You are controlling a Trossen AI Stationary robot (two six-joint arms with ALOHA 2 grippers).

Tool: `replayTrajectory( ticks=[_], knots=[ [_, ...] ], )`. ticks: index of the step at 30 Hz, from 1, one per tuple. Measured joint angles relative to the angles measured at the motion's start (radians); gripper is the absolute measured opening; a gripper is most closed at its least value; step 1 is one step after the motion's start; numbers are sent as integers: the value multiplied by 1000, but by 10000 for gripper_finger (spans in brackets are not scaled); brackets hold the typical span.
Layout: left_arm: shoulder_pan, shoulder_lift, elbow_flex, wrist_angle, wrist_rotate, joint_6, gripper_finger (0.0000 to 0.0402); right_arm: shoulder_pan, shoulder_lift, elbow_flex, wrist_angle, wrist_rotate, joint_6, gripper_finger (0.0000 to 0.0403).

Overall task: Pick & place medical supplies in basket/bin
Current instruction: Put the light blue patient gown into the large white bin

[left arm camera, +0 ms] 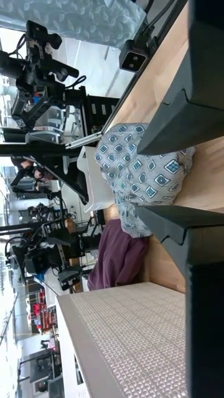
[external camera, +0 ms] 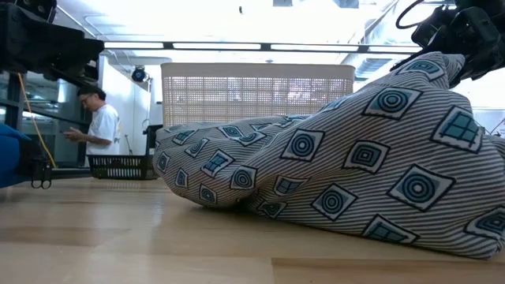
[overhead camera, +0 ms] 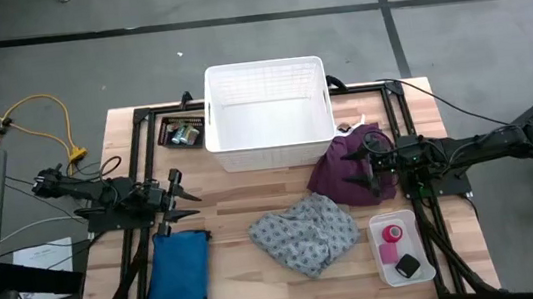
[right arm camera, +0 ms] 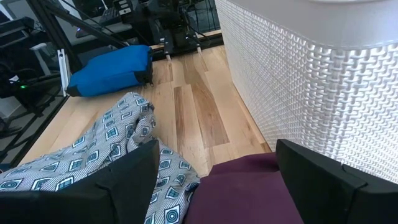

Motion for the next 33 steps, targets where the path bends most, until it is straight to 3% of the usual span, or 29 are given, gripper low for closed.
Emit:
replayTrajectory(
  ticks=[33],
  knots=[
    [0, 0, 0, 0, 0, -49, 135, 0, 0, 0, 0, 0, 0, 309]
  ],
)
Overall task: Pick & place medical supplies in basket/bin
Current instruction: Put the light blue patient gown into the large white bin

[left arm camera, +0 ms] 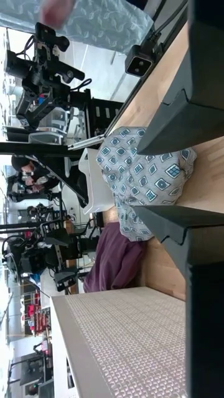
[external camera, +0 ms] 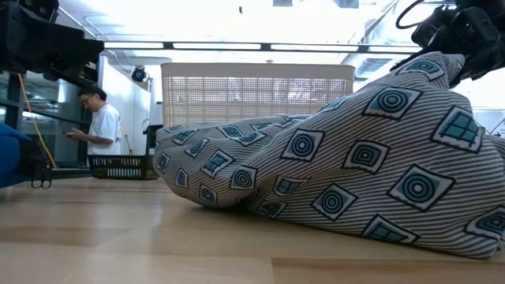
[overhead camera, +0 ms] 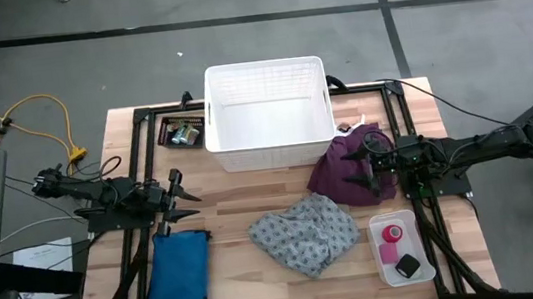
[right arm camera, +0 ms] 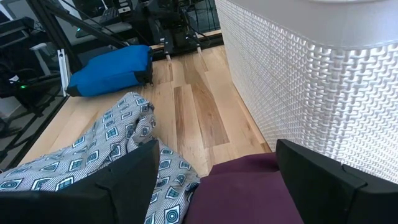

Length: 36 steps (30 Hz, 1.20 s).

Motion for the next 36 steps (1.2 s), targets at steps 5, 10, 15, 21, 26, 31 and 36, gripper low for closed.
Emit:
replayTrajectory(
  ticks=[5, 10, 15, 21, 26, 31, 36],
  knots=[
    [0, 0, 0, 0, 0, 0, 135, 0, 0, 0, 0, 0, 0, 309],
    [0, 0, 0, 0, 0, 0, 135, 0, 0, 0, 0, 0, 0, 309],
    [0, 0, 0, 0, 0, 0, 135, 0, 0, 0, 0, 0, 0, 309],
    [0, 0, 0, 0, 0, 0, 135, 0, 0, 0, 1, 0, 0, 309],
    [0, 0, 0, 0, 0, 0, 135, 0, 0, 0, 3, 0, 4, 309],
    [0, 0, 0, 0, 0, 1, 135, 0, 0, 0, 15, 12, 66, 309],
    [0, 0, 0, 0, 0, 1, 135, 0, 0, 0, 36, 26, 143, 309]
  ],
)
